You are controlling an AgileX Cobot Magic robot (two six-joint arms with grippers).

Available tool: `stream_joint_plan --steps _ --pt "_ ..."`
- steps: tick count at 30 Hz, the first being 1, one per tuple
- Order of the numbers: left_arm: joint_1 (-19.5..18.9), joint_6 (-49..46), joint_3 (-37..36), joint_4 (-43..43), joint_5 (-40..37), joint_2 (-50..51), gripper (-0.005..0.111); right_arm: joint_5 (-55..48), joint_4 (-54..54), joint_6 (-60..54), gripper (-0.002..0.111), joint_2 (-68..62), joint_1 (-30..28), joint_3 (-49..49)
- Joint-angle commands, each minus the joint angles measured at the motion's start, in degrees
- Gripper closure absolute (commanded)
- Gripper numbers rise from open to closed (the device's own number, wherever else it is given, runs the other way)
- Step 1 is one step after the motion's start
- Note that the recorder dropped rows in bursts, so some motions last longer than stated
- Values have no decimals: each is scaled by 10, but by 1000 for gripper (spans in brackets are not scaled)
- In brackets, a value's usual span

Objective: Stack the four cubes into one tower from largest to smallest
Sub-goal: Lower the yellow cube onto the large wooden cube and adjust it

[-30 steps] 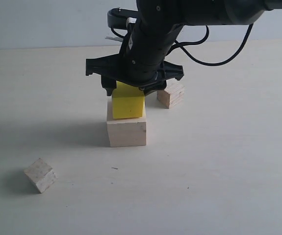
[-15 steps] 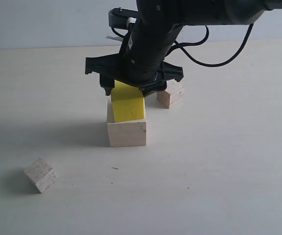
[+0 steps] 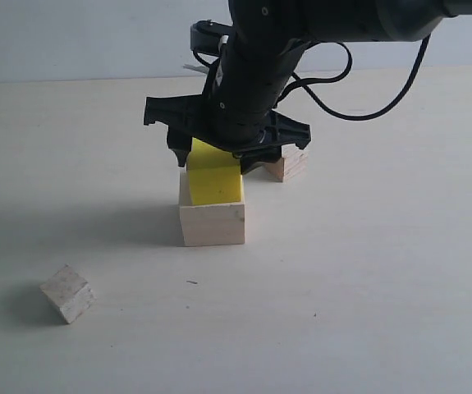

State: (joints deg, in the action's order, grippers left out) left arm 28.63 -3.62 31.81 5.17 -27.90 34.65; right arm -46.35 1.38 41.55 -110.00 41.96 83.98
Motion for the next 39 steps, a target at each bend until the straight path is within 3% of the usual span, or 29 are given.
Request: stream_joint_plan --steps 1,32,39 --pt "-1 6 -2 5 9 -2 107 -5 1 0 39 1 1 4" --pt "-1 6 -2 6 8 -2 107 12 10 0 40 1 1 4" --pt "-1 6 -2 11 8 -2 107 11 -5 0 55 1 1 4"
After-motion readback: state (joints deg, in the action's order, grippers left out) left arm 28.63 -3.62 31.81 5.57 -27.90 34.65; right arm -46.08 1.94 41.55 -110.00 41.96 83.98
